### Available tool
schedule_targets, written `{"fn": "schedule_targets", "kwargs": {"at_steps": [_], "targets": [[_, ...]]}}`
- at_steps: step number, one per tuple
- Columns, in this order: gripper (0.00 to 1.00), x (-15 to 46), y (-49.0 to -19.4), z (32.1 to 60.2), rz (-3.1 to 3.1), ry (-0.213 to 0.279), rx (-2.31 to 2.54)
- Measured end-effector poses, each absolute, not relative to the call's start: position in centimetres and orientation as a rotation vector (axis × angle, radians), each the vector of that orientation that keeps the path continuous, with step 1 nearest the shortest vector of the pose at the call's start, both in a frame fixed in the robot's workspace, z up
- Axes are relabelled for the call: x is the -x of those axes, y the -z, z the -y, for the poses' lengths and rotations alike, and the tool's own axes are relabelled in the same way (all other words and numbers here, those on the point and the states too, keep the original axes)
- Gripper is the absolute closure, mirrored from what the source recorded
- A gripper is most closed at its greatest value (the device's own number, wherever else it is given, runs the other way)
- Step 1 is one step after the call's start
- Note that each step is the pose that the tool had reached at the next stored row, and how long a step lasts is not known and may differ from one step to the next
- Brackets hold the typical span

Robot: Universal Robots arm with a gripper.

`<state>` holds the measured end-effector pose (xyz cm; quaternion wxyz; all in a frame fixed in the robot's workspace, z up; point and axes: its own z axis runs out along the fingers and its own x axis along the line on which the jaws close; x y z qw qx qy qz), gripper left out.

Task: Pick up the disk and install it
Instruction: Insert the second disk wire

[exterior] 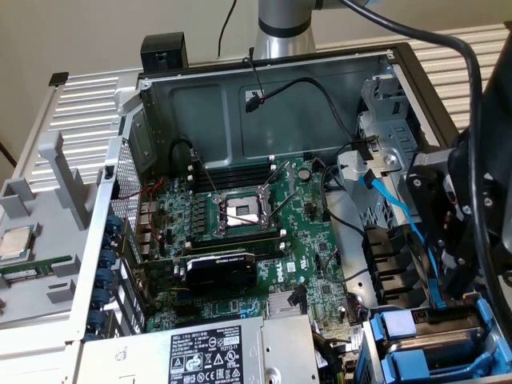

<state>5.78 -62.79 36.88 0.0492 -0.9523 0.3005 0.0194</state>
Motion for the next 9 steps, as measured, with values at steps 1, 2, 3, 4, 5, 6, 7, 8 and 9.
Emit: {"fn": "schedule_targets", "kwargs": {"at_steps": [1,2,3,4,5,6,7,8,9], "targets": [[0.89,-5.77,-36.88,62.78,-0.901,-0.059,2.906],[0.89,-5.77,-36.88,62.78,-0.887,-0.060,2.910],[0.89,-5.77,-36.88,62.78,-0.875,-0.060,2.914],[0.89,-5.78,-36.88,62.78,-0.867,-0.060,2.917],[0.89,-5.77,-36.88,62.77,-0.862,-0.061,2.918],[0.89,-5.77,-36.88,62.77,-0.861,-0.061,2.919],[0.89,-5.78,-36.88,62.77,-0.861,-0.061,2.919],[0.89,-5.78,-36.88,62.77,-0.861,-0.061,2.919],[0.89,-5.78,-36.88,62.77,-0.861,-0.061,2.919]]}}
